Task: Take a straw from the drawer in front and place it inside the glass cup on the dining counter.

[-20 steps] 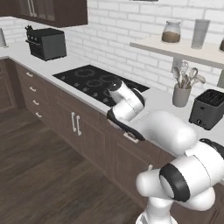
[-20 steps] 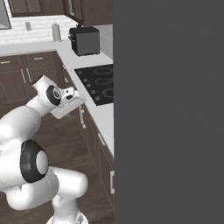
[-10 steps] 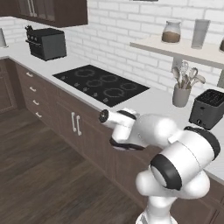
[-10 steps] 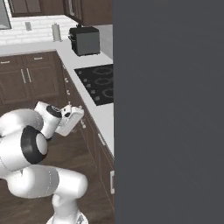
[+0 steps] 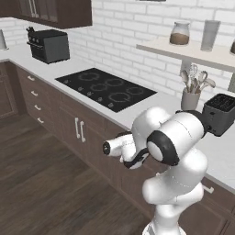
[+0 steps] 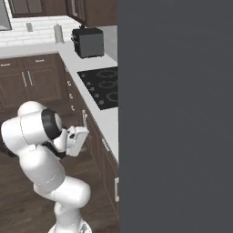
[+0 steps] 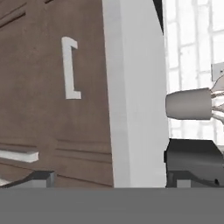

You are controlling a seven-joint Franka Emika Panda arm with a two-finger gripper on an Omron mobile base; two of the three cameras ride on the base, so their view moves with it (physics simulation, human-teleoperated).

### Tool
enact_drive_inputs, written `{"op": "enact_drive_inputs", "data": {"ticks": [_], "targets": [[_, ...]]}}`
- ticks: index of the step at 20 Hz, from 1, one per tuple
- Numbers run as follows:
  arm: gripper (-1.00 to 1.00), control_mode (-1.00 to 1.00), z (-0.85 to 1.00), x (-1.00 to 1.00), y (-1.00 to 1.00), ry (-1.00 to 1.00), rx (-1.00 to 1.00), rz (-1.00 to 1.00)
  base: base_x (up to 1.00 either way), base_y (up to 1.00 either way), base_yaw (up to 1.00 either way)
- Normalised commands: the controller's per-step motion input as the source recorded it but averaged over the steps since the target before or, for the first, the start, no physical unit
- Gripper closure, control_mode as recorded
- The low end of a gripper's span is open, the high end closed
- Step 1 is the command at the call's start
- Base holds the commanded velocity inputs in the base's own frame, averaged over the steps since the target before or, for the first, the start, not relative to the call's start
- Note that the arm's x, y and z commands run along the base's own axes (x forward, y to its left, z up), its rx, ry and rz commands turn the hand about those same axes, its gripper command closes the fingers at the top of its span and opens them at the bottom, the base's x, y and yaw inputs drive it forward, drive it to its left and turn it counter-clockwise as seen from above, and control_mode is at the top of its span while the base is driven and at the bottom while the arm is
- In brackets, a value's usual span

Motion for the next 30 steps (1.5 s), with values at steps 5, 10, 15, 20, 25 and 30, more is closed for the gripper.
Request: {"op": "enact_drive_inputs", "data": {"ticks": [5,10,15,20,25,30], "targets": [[-1.00,-1.00,-0.56,0.35,0.00,-0.13,-0.20,0.00,0.00,0.00,0.00],[-1.00,-1.00,-0.51,0.41,0.00,-0.13,-0.15,-0.01,0.00,0.00,0.00],[-1.00,-1.00,-0.37,0.69,-0.01,-0.09,-0.07,-0.04,0.00,0.00,0.00],[-1.00,-1.00,-0.30,0.85,-0.05,0.00,-0.02,-0.03,0.00,0.00,0.00],[-1.00,-1.00,-0.28,0.81,-0.07,0.00,0.00,-0.03,0.00,0.00,0.00],[-1.00,-1.00,-0.32,0.58,-0.24,0.00,-0.01,-0.01,0.00,0.00,0.00]]}}
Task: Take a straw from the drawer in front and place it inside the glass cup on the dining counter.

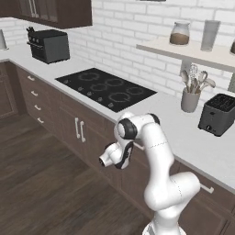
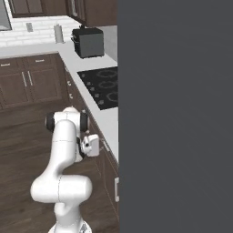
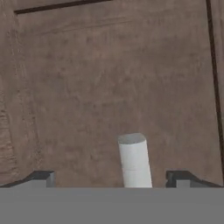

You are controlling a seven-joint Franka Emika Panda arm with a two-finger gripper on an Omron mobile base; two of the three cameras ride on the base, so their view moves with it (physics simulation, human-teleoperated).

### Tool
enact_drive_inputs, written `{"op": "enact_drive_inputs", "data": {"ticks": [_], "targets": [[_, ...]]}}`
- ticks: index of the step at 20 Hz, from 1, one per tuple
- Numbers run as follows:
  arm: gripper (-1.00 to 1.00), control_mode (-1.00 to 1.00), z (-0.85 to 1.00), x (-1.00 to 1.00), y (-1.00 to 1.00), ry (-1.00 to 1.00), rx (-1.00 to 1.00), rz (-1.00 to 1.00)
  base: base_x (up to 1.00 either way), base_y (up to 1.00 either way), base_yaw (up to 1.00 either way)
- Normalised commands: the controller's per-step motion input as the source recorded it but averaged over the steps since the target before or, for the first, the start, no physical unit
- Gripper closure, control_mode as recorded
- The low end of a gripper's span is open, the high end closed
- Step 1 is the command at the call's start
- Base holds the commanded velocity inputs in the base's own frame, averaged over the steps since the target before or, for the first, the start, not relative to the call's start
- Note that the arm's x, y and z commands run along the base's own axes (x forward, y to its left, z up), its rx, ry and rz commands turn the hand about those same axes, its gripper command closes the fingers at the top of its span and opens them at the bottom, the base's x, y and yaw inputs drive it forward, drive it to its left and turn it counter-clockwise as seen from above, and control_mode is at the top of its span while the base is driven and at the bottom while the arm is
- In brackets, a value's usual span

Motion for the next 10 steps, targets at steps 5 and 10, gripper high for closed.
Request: {"op": "enact_drive_inputs", "data": {"ticks": [5,10], "targets": [[-1.00,-1.00,-0.29,0.21,-0.30,0.00,-0.01,0.00,0.00,0.00,0.00],[-1.00,-1.00,-0.08,0.06,-0.38,-0.05,0.00,0.00,0.00,0.00,0.00]]}}
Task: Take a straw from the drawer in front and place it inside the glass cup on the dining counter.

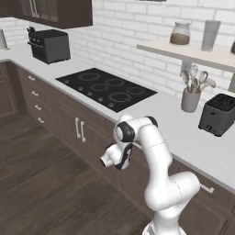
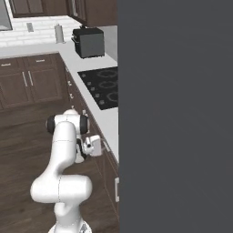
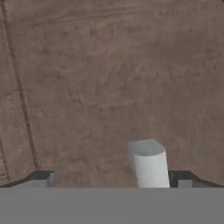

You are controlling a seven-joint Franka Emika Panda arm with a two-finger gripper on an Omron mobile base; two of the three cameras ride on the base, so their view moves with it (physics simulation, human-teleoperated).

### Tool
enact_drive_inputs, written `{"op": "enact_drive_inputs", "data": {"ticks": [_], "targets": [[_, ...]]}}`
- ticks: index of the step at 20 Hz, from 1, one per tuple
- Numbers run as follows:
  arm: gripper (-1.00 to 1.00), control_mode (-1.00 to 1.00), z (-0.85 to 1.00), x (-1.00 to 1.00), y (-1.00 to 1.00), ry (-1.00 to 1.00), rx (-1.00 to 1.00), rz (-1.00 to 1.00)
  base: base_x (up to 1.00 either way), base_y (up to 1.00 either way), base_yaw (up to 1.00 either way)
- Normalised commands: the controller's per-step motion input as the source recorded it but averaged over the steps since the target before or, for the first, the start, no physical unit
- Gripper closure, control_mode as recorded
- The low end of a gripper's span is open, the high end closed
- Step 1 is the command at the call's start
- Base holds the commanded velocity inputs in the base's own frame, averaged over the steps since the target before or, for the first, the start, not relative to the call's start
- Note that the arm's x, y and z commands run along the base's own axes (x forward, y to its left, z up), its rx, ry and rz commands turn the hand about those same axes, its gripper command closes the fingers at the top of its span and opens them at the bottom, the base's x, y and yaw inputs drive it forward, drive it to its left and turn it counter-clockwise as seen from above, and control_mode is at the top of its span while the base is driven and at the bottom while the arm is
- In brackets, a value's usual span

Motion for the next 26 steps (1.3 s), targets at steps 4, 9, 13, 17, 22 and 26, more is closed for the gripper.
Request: {"op": "enact_drive_inputs", "data": {"ticks": [4,9,13,17,22,26], "targets": [[-1.00,-1.00,0.05,-0.07,-0.45,-0.17,0.00,0.00,0.00,0.00,0.00],[-1.00,-1.00,0.21,-0.25,-0.46,-0.20,0.00,0.00,0.00,0.00,0.00],[1.00,-1.00,0.20,0.00,-0.25,-0.04,0.01,0.00,0.00,0.00,0.00],[1.00,-1.00,0.31,0.00,-0.11,0.00,0.06,0.00,0.00,0.00,0.00],[1.00,-1.00,0.49,-0.07,-0.10,0.03,0.13,0.00,0.00,0.00,0.00],[1.00,-1.00,0.37,-0.40,0.05,0.03,0.11,0.00,0.00,0.00,0.00]]}}
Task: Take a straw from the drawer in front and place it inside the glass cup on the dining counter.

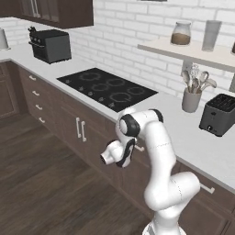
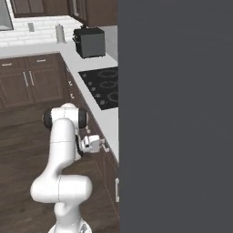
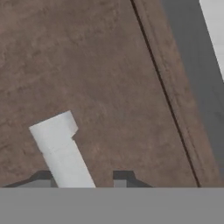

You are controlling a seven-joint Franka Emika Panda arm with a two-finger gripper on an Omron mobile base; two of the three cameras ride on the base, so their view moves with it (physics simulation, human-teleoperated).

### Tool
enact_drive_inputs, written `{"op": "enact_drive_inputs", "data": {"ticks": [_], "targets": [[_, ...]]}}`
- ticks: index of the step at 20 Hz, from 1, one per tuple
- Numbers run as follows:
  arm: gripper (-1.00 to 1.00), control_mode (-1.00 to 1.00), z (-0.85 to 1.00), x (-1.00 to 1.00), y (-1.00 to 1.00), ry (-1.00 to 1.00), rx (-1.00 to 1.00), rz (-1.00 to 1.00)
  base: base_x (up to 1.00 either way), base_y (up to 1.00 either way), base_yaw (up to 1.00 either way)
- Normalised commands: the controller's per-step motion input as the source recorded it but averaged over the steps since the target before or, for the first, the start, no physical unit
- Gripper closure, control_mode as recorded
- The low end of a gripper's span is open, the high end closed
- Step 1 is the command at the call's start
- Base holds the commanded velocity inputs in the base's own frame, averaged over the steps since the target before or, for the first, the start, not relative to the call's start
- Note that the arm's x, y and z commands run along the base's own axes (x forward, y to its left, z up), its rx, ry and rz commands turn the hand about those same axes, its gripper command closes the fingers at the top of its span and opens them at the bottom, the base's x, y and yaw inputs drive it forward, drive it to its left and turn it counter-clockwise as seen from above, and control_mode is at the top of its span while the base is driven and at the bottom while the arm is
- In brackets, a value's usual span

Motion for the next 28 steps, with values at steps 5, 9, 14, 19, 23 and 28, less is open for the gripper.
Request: {"op": "enact_drive_inputs", "data": {"ticks": [5,9,14,19,23,28], "targets": [[1.00,-1.00,0.26,-0.63,0.39,0.01,0.07,0.00,0.00,0.00,0.00],[1.00,-1.00,0.25,-0.76,0.69,0.00,0.03,0.00,0.00,0.00,0.00],[1.00,-1.00,0.30,-0.76,0.87,0.02,0.01,0.00,0.00,0.00,0.00],[1.00,-1.00,0.39,-0.64,0.98,0.12,0.01,0.00,0.00,0.00,0.00],[1.00,-1.00,0.40,-0.56,1.00,0.16,0.00,0.00,0.00,0.00,0.00],[-1.00,-1.00,0.42,-0.34,0.65,0.24,0.10,0.00,0.00,0.00,0.00]]}}
